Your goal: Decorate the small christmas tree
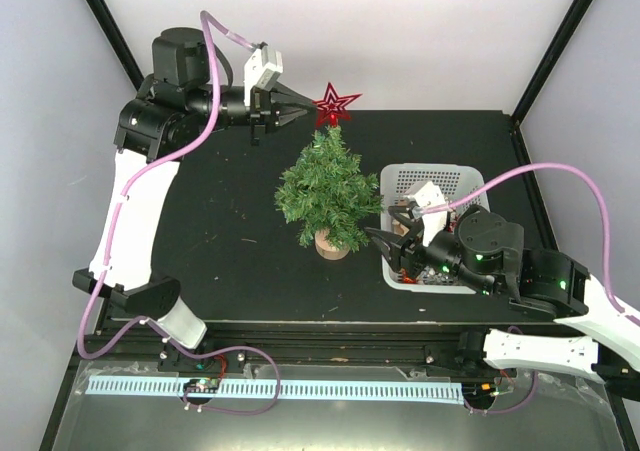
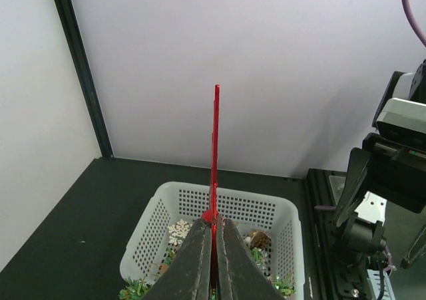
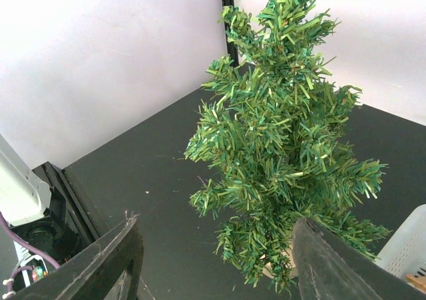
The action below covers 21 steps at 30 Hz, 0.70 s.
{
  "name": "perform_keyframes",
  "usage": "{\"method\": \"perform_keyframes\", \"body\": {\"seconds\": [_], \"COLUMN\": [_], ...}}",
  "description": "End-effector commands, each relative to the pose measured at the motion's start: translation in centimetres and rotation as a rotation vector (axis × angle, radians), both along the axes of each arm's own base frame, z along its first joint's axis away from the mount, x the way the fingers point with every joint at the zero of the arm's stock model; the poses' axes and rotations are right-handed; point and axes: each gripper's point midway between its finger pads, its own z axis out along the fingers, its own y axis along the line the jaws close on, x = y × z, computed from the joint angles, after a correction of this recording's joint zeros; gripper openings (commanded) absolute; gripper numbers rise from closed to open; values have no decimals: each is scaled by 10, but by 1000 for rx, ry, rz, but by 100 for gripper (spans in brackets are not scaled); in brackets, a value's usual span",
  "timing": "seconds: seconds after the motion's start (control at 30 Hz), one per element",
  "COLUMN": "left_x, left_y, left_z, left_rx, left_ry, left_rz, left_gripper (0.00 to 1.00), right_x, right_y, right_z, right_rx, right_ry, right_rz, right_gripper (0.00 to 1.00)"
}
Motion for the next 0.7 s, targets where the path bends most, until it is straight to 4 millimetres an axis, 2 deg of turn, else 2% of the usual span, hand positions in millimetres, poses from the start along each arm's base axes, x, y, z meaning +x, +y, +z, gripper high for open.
{"method": "perform_keyframes", "body": {"seconds": [0.0, 0.6, 0.67], "left_x": [-1, 3, 3], "left_y": [-6, -5, -5], "left_z": [-10, -9, -8], "left_rx": [14, 17, 15], "left_ry": [71, 61, 60], "left_rz": [-30, -6, -6], "left_gripper": [1, 1, 5], "right_x": [1, 1, 1], "right_y": [-8, -7, -8], "right_z": [5, 5, 5], "right_rx": [20, 12, 14], "right_ry": [-5, -4, -5], "right_rz": [-24, -25, -26], "right_gripper": [62, 62, 62]}}
